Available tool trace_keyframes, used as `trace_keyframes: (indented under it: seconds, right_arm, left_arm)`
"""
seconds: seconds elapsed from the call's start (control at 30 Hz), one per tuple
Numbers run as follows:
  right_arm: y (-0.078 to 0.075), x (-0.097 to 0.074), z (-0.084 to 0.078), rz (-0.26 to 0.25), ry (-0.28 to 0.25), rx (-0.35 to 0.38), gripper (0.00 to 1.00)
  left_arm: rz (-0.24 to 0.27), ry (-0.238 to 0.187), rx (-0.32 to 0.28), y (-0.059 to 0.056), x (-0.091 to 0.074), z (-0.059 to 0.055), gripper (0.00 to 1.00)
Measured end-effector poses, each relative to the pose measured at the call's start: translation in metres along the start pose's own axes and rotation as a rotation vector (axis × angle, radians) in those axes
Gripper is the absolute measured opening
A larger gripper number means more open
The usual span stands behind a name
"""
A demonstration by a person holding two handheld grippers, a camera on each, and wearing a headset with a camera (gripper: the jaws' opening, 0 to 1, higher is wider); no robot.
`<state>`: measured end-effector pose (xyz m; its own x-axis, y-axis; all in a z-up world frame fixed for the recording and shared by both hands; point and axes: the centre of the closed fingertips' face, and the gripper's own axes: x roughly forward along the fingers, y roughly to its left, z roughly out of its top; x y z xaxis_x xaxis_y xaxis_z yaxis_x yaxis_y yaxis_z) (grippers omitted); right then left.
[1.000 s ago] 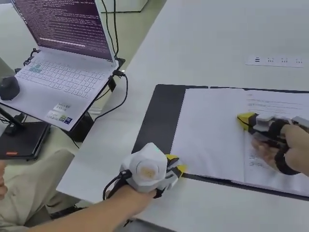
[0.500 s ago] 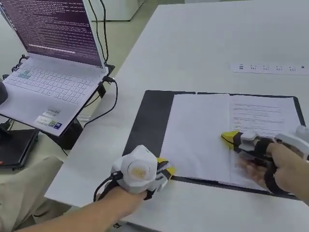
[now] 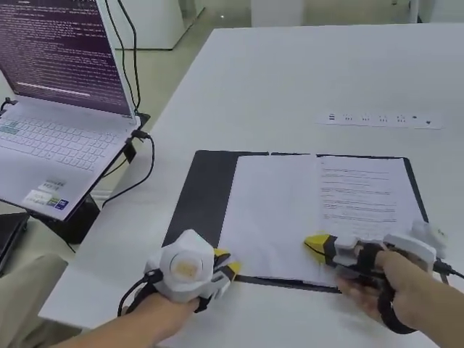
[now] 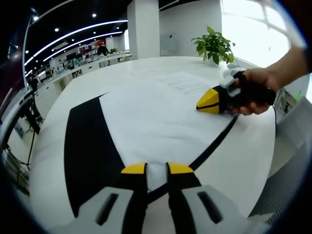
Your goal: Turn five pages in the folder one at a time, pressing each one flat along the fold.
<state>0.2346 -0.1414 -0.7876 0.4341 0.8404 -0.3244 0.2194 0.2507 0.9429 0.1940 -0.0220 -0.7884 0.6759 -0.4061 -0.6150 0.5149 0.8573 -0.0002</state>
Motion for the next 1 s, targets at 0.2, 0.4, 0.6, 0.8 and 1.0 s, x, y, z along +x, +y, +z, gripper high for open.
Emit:
trace_keyframes:
  seconds: [0.2,0.4,0.6,0.8,1.0]
  right_arm:
    - [-0.006,-0.013,-0.023,0.000,0.020,0.012,0.00]
    - [-0.010,-0.023,-0.039,0.004,0.021,0.043,0.00]
    - [-0.013,-0.036,-0.065,-0.040,0.083,0.045,0.00]
    - [0.006,-0.055,-0.081,-0.019,0.081,-0.028,0.00]
    - [0.019,-0.090,-0.075,-0.092,0.018,-0.249,0.00]
  left_arm:
    - [0.002,-0.005,-0.003,0.000,0.000,0.000,0.13]
    - [0.003,-0.009,-0.005,0.000,0.000,0.001,0.13]
    - [0.004,-0.004,-0.009,0.001,0.001,0.000,0.13]
    - [0.033,0.020,-0.055,0.003,0.002,0.000,0.13]
    - [0.032,0.137,-0.205,-0.001,-0.005,0.001,0.06]
